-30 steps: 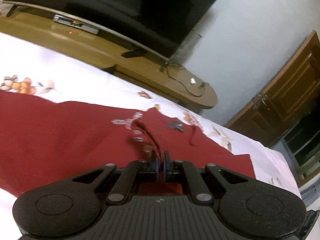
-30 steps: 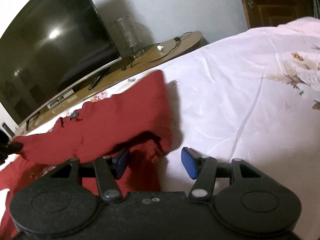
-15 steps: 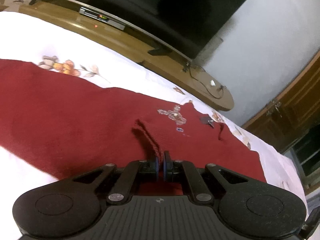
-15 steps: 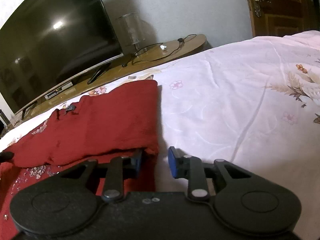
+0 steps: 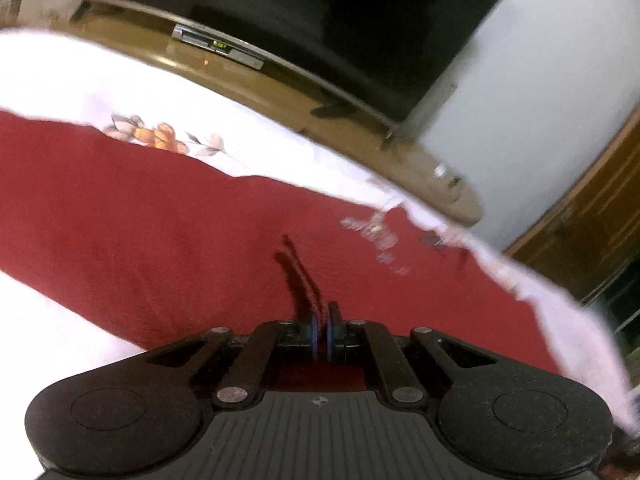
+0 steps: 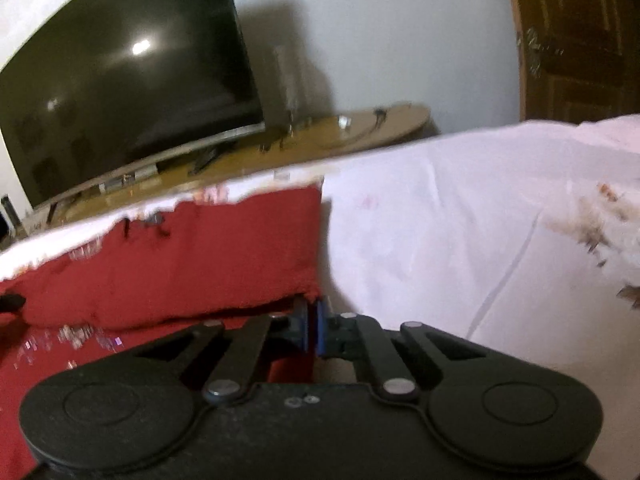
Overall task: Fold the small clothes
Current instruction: 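Open the right tool to release the sleeve on the body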
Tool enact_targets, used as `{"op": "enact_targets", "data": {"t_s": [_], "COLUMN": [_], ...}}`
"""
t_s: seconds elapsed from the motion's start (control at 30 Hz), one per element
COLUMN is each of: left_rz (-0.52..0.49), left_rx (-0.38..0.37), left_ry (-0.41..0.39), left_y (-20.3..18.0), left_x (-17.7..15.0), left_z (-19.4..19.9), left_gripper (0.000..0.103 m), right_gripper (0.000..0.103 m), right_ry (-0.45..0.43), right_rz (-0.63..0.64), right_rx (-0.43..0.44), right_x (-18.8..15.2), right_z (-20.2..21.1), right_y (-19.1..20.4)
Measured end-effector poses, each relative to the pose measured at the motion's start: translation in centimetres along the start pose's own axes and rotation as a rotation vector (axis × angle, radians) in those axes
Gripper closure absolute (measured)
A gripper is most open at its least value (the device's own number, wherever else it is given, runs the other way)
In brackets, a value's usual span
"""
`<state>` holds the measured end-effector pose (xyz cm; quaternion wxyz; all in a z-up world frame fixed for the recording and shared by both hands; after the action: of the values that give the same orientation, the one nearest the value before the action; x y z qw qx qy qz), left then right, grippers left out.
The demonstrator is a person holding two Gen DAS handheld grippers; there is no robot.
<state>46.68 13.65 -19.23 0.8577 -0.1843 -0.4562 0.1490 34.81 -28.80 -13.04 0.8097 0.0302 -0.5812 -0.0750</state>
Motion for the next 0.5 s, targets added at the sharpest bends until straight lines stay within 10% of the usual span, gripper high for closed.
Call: {"op": "enact_targets", "data": {"t_s": [0.17,0.4,0.5], "left_rz": [0.031,0.045,0.054], "left_rx": [-0.01,-0.025,-0.019], "left_ry": [0.021,0.004,0.003], "left_y": [0.9,1.2,1.1], "left_x": [-0.4,-0.8,-0.8], "left_z": [-0.5,-0.6,-0.6], "left_gripper": [0.099,0.099,0.099], "right_gripper": [0.09,0.076,0.076], "right_ry": [0.08,-0.101,-0.051], "right_rz": [0.008,-0.045,-0.113], "right_rx": [-0.008,0.102,0.134], "right_x": [-1.1,1.2,2.3], "right_z": [-1.2,2.7,-0.9], "right_y": [-0.7,-1.4,-1.8]}}
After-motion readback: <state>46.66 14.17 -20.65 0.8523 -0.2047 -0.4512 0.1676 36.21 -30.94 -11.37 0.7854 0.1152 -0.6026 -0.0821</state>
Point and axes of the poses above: each gripper's, at about its wrist camera, not at the fingertips, and z roughly against the way its jaws point, y to its left, x to its top, the point moved 2 cm from there along -z, roughly the way its jaws point, and after that the axes turned 10 degrees about -y, right-handed, at the moved point
